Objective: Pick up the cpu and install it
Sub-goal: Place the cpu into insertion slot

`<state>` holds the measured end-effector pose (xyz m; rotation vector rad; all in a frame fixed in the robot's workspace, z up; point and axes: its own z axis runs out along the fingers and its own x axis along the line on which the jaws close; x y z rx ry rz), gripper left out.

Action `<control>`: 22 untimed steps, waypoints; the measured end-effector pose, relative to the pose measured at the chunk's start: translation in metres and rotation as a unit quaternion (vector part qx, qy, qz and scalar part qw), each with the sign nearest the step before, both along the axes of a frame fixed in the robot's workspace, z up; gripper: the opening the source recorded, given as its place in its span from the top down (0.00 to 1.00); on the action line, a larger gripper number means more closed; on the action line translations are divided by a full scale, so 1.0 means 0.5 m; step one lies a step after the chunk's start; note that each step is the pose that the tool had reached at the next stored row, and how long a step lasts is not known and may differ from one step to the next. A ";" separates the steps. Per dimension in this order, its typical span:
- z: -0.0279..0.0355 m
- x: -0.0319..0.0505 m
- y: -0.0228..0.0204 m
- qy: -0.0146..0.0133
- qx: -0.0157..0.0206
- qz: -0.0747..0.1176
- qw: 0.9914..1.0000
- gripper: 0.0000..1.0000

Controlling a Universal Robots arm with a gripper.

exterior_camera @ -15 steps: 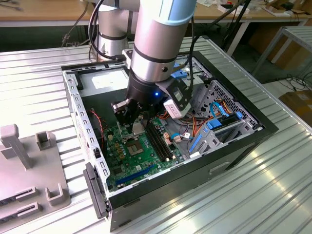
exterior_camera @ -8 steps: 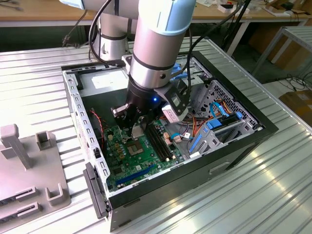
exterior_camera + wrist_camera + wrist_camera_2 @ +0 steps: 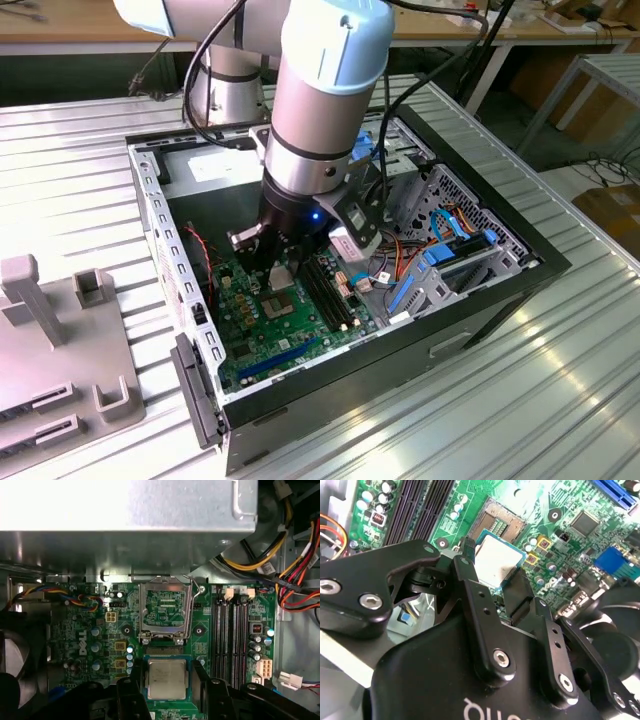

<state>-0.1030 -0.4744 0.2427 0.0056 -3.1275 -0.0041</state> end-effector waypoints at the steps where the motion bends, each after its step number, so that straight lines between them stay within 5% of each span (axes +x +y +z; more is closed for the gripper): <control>1: -0.003 0.000 -0.0035 0.000 0.000 0.000 1.000 0.53; 5: -0.011 0.000 -0.0137 0.000 0.000 0.000 1.000 0.53; 16: -0.012 0.000 -0.0139 0.000 0.000 0.000 1.000 0.53; 22: -0.034 0.000 -0.0139 0.000 0.000 0.000 1.000 0.53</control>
